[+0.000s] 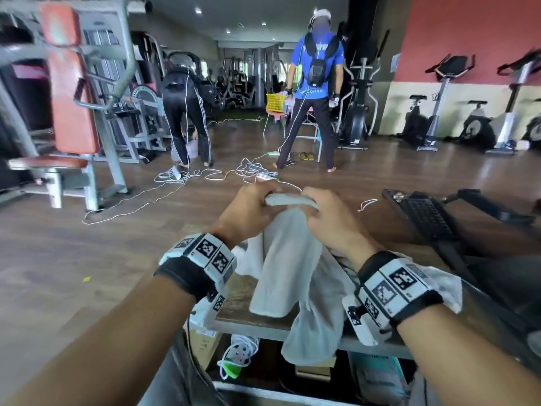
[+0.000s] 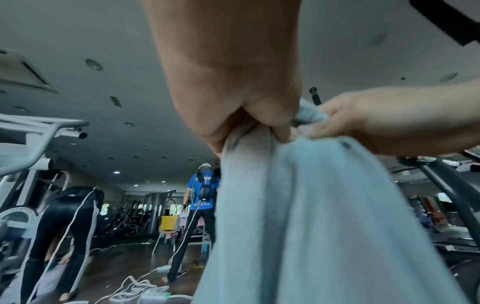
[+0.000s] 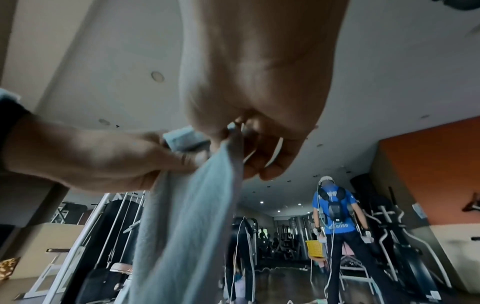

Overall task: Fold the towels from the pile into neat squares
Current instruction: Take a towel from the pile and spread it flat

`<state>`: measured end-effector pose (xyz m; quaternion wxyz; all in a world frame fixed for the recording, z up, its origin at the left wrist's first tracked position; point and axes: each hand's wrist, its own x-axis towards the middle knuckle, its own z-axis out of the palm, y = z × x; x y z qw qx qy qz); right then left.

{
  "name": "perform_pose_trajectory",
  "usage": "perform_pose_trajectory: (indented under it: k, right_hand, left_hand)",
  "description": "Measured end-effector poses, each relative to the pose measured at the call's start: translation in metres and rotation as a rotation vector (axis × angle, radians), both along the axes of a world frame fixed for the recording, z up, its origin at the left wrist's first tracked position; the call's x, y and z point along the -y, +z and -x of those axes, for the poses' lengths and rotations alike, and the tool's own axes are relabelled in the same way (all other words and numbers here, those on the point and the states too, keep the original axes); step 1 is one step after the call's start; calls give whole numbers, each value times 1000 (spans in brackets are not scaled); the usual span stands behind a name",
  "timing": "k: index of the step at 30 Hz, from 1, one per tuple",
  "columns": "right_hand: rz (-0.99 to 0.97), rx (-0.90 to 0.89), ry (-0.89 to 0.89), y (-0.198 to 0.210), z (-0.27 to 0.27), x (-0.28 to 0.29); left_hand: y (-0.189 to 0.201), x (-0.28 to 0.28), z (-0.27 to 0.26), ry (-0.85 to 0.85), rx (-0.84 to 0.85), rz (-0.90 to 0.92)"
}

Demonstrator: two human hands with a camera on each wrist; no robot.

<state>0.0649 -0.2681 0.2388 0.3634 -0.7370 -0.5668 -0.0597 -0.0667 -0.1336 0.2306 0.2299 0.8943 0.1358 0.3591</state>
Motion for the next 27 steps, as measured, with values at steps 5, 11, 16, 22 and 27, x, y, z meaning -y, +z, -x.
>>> perform_pose_trajectory:
  k: [5, 11, 16, 22, 27]
  right_hand:
    - [-198, -125, -90, 25, -21, 5]
    - [94, -111, -163, 7, -61, -5]
    - [175, 44, 8, -20, -44, -38]
    - [94, 142, -145, 1, -56, -43]
    - [-295, -43, -213, 22, -93, -42]
  left_hand:
    - [-26, -35, 4, 201, -94, 88]
    - [-10, -46, -22, 181, 54, 250]
    - [-2, -40, -59, -174, -181, 128]
    - [-26, -70, -51, 32, -166, -77]
    - [-66, -118, -21, 392, -188, 101]
